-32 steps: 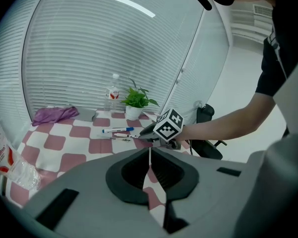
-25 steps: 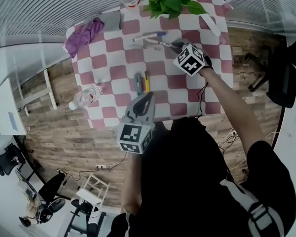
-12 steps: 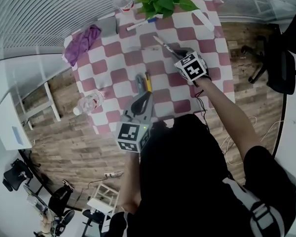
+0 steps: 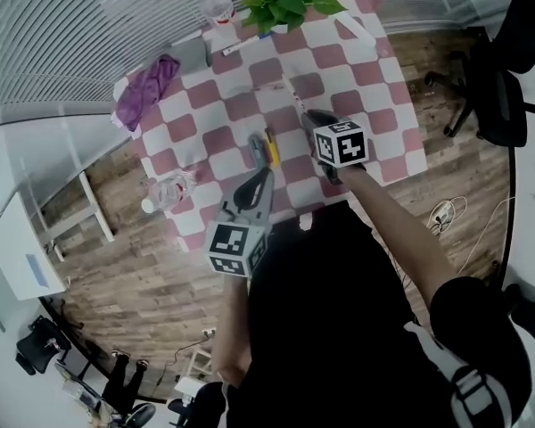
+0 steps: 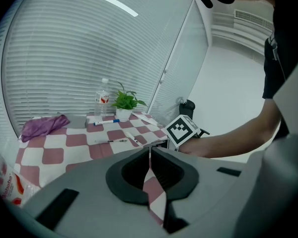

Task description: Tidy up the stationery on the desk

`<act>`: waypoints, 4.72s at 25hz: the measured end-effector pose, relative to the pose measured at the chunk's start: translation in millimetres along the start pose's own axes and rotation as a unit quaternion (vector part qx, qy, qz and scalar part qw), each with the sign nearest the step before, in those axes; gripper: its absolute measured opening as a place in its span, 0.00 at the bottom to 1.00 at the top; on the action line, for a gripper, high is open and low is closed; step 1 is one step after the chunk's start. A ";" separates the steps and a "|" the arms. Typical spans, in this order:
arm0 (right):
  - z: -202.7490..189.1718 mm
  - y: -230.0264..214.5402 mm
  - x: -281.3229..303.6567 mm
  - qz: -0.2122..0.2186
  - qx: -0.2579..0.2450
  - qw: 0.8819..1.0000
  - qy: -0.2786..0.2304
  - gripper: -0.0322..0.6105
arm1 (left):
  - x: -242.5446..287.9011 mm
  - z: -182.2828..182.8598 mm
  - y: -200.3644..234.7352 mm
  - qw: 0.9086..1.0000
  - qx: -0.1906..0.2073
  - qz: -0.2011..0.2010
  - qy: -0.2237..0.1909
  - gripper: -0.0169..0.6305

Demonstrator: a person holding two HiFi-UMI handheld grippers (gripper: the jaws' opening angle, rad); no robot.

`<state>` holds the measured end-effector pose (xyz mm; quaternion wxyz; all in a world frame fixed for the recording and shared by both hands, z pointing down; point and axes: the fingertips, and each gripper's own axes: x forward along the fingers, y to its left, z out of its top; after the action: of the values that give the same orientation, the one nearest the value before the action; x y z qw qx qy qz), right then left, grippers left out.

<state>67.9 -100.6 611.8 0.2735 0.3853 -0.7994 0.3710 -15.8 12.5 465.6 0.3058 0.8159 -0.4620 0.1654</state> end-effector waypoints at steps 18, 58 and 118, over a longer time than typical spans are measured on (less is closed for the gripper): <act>-96.1 60.7 -11.4 -0.030 0.093 0.995 0.001 0.15 | -45.5 -30.9 -5.6 0.998 0.031 -0.049 -0.002 0.08; -36.5 27.2 -17.4 -0.048 -0.002 0.999 -0.010 0.20 | -41.6 -19.1 -2.6 0.999 0.003 -0.025 -0.026 0.08; 157.0 43.2 194.3 0.016 -0.597 0.796 0.100 0.23 | 16.8 -3.2 59.6 0.983 -0.142 0.108 -0.038 0.08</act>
<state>-98.7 -288.6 645.5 0.5215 0.0943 -0.8366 -0.1389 -58.0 -19.4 497.9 0.3807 0.7152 -0.5777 0.0991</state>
